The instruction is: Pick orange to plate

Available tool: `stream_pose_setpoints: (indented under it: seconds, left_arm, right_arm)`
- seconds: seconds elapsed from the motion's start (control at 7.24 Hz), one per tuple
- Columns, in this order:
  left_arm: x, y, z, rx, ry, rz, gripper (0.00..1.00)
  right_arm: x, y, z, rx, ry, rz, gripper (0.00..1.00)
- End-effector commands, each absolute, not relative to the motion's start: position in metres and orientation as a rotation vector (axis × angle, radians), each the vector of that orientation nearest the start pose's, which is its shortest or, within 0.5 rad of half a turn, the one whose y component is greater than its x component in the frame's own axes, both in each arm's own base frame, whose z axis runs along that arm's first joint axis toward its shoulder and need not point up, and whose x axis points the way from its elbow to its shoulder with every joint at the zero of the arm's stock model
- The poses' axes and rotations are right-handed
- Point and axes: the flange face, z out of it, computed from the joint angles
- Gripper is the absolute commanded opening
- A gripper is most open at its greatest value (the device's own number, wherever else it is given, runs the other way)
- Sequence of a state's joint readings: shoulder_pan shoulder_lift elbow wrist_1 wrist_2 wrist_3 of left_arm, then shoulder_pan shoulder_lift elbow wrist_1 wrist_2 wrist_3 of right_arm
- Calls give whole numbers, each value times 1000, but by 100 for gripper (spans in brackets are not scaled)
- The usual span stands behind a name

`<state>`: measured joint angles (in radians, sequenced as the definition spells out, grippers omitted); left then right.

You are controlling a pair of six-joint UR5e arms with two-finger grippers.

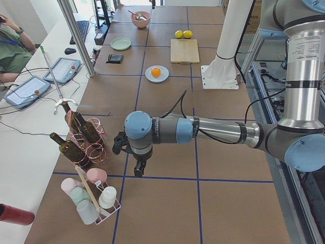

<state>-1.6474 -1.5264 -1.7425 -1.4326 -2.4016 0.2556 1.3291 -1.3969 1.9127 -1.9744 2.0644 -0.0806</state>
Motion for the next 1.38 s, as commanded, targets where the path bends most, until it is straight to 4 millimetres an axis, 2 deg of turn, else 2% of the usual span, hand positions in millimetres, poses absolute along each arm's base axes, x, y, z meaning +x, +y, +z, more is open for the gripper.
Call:
stream_pose_setpoints:
  seconds: [0.0,0.14,0.41,0.69,1.24]
  left_arm:
    - [-95,-463,603,133,823,168,100]
    - [-95,-463,602,137,823,172,100]
    - [-96,-461,597,147,819,177,100]
    - [-96,-458,597,150,819,181,100]
    - [-95,-453,600,143,812,179,100]
  right_arm:
    - [45,-469,563,-31,-510,-236,100]
    - [49,-448,585,-49,-543,-216,100]
    - [49,-420,610,-64,-667,-181,100]
    - [54,-409,643,-19,-684,-175,100]
    - [54,-409,650,-21,-698,-169,100]
